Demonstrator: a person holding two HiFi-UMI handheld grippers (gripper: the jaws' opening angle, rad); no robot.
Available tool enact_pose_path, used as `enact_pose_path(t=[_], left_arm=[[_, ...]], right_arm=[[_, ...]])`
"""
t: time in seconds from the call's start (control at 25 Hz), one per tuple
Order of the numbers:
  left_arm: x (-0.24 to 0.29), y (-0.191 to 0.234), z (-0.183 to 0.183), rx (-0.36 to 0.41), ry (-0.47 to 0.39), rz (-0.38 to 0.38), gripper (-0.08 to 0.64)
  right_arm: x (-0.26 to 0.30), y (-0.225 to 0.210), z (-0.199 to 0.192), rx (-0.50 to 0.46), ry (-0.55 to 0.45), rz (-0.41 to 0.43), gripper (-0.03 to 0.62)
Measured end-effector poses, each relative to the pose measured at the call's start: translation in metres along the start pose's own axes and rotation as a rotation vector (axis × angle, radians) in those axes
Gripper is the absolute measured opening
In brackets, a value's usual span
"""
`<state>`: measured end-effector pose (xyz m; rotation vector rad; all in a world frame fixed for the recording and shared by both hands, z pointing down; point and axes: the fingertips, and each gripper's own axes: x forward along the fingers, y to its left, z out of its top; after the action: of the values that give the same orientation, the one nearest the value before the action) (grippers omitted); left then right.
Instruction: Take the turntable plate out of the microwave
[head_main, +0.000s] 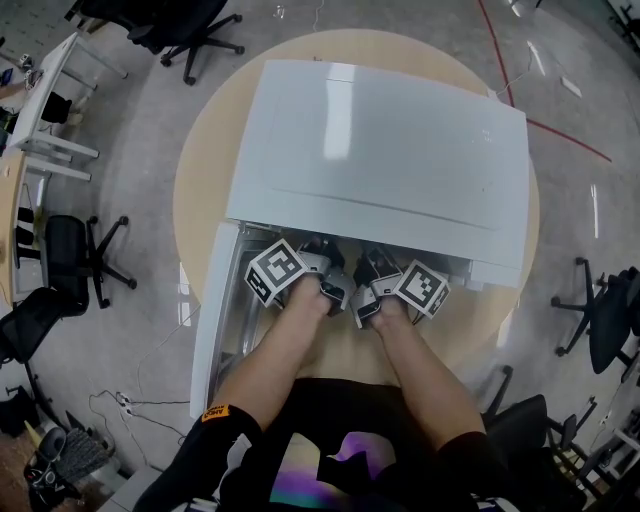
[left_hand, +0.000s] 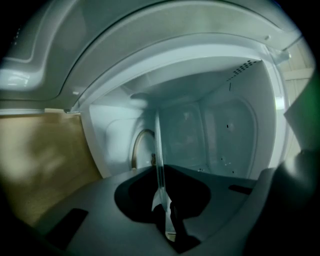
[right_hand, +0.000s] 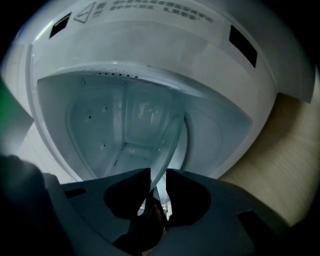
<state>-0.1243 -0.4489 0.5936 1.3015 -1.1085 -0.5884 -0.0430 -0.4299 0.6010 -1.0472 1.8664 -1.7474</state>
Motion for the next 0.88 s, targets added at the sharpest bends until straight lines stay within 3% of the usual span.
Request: enact_pose_path(t=[0.4, 0.88], left_arm=[[-0.012, 0.003, -0.011, -0.002, 0.036, -0.012, 0.077], [-0.036, -0.026, -0.011, 0.062, 0.020, -0.085, 0.083]], right_arm=[[0.015, -0.009, 0.014, 0.007, -0.044, -0.035, 0.100], [-0.001, 0.026, 0.008, -0.046, -0.074, 0.055, 0.080]])
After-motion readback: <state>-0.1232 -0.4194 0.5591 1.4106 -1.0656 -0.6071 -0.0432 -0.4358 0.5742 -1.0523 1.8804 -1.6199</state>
